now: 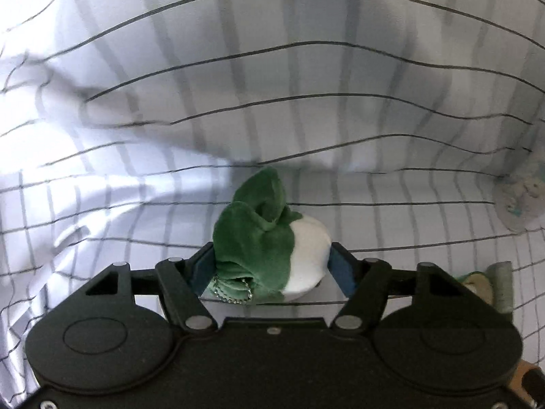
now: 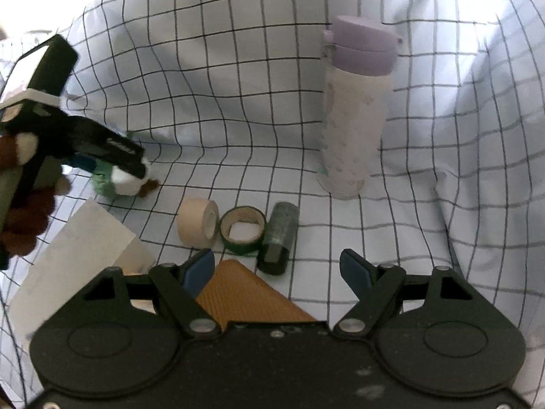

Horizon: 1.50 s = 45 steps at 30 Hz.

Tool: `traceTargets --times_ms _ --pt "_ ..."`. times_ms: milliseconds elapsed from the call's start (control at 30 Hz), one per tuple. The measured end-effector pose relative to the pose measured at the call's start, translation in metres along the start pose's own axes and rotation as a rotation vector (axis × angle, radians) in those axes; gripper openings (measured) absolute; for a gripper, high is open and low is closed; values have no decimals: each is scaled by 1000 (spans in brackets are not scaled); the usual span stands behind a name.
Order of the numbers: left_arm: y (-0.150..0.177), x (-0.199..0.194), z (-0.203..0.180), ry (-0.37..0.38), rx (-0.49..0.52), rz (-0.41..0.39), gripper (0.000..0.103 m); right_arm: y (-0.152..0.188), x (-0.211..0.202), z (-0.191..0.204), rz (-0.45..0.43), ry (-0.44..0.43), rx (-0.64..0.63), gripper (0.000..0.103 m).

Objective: Organize soft objects
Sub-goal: 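Lift the green-and-white plush with the left tool while the right tool grasps the beige tape roll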

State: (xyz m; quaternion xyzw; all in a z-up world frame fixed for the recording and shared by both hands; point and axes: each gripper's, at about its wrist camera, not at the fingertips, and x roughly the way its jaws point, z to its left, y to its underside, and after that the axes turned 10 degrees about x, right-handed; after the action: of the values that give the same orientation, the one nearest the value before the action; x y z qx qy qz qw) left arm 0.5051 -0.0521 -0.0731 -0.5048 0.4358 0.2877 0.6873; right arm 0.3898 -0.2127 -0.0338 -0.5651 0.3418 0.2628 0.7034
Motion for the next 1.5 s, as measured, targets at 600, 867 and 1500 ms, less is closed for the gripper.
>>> traceTargets --times_ms 600,867,1500 --pt "18 32 9 19 6 70 66 -56 62 57 44 -56 -35 79" --pt "12 34 5 26 41 91 68 -45 56 33 79 104 -94 80" --pt "-6 51 14 39 43 130 68 -56 73 57 186 -90 7 78"
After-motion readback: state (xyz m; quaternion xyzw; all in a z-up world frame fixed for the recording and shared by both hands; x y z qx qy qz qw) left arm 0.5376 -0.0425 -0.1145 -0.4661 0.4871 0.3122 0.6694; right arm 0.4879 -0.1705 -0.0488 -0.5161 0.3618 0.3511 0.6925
